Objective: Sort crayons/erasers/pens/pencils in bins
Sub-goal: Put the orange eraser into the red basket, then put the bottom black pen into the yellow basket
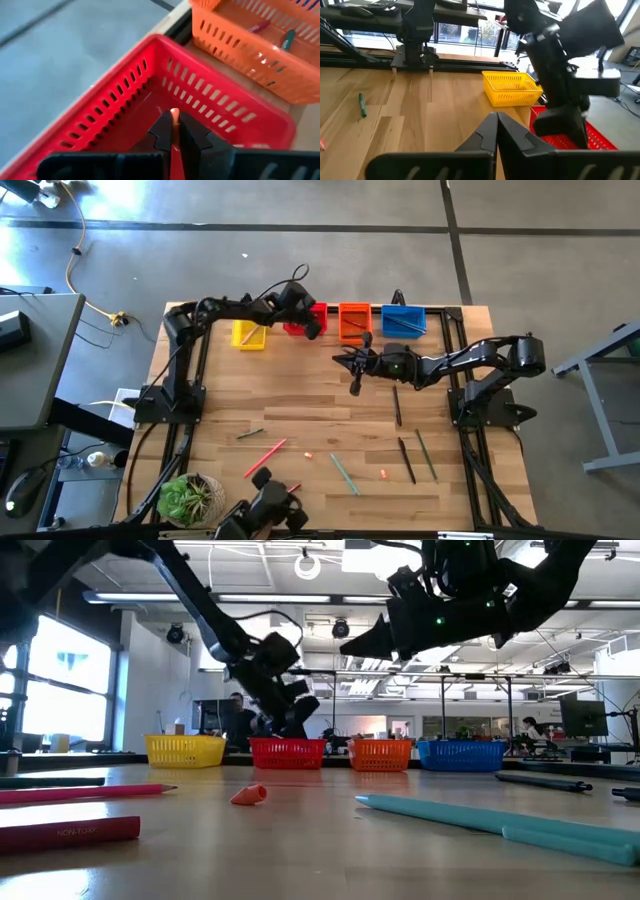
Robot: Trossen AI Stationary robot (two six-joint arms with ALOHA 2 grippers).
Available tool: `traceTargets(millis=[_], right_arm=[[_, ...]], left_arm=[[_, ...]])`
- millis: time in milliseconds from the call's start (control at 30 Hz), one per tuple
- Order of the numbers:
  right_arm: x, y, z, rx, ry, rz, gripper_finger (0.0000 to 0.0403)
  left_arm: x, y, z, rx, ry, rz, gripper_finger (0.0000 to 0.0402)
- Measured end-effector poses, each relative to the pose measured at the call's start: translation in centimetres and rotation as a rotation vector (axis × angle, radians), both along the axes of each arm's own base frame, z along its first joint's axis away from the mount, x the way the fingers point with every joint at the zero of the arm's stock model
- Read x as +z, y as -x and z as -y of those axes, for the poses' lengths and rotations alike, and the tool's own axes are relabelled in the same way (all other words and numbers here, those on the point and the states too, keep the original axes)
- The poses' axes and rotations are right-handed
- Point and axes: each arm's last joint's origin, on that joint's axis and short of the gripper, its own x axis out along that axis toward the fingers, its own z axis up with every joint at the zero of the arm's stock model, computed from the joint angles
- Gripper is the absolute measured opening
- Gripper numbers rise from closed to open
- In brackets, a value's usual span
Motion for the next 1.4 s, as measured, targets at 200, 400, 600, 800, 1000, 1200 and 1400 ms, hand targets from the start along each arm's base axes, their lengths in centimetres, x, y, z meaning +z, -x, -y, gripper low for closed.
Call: traceTargets(millis=[200, 400, 600, 800, 1000, 1200, 1400], right_arm=[[0.0, 0.0, 0.0, -0.001, 0.001, 0.000, 0.0000], [0.0, 0.0, 0.0, -0.001, 0.001, -0.001, 0.0000], [0.0, 0.0, 0.0, -0.001, 0.005, -0.004, 0.0000], [0.0, 0.0, 0.0, 0.000, 0.011, -0.008, 0.0000], [0.0, 0.0, 0.0, 0.000, 0.011, -0.008, 0.0000], [0.0, 0.0, 0.0, 0.000, 0.011, -0.008, 0.0000], [0.1, 0.0, 0.0, -0.001, 0.010, 0.002, 0.0000]], left_arm=[[-0.5, -0.3, -0.5, 0.001, 0.021, 0.013, 0.0025], [-0.5, -0.3, -0.5, 0.015, 0.012, -0.002, 0.0066], [-0.4, -0.3, -0.5, 0.015, 0.014, -0.004, 0.0080], [1.8, -0.2, 0.1, 0.005, -0.062, -0.023, 0.0060], [5.0, -0.3, 2.8, -0.035, -0.185, 0.054, 0.0019], [4.7, 0.7, 7.9, -0.079, -0.287, 0.231, 0.0004], [3.9, 2.9, 13.6, -0.177, -0.357, 0.371, 0.0001]])
